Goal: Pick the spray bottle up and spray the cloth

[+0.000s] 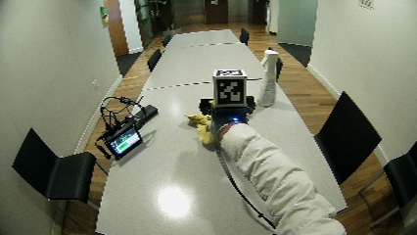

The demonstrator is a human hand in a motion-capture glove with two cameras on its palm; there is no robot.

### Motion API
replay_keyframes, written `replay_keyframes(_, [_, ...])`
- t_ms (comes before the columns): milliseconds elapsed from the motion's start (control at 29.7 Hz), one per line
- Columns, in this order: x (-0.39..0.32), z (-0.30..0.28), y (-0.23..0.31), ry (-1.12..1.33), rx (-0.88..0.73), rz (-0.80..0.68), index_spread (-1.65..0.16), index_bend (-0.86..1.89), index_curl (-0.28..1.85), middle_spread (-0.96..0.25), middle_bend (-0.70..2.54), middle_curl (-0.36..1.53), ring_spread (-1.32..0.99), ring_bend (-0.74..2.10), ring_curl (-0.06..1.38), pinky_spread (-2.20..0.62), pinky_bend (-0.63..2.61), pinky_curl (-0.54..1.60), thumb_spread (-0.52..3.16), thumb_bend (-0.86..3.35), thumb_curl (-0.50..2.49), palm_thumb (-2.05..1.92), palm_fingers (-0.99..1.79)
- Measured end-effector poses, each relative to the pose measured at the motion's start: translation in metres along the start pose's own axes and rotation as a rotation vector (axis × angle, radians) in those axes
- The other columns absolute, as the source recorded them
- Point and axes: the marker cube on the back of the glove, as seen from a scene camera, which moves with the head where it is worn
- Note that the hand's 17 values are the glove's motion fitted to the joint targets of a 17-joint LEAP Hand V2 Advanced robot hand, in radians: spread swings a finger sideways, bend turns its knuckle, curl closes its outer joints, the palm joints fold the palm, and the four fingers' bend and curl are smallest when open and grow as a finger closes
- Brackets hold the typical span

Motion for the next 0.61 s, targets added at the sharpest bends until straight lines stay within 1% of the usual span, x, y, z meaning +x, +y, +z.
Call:
replay_keyframes(67, [0.0006,-0.0010,-0.0002,0.000,0.000,0.001,-0.10,0.11,0.03,-0.03,0.38,0.12,-0.07,0.63,0.14,-0.12,0.68,0.14,0.39,0.43,0.15,0.65,1.36])
replay_keyframes(269, [0.0023,-0.0024,-0.0008,0.011,0.000,0.005,-0.14,0.13,0.14,-0.05,0.45,0.22,-0.09,0.74,0.29,-0.18,0.80,0.29,0.65,0.44,0.23,0.72,1.25])
replay_keyframes(606, [-0.0015,-0.0013,0.0040,0.008,0.005,-0.025,-0.17,0.14,0.21,-0.06,0.48,0.32,-0.11,0.76,0.38,-0.21,0.83,0.38,0.86,0.38,0.31,0.75,1.19])
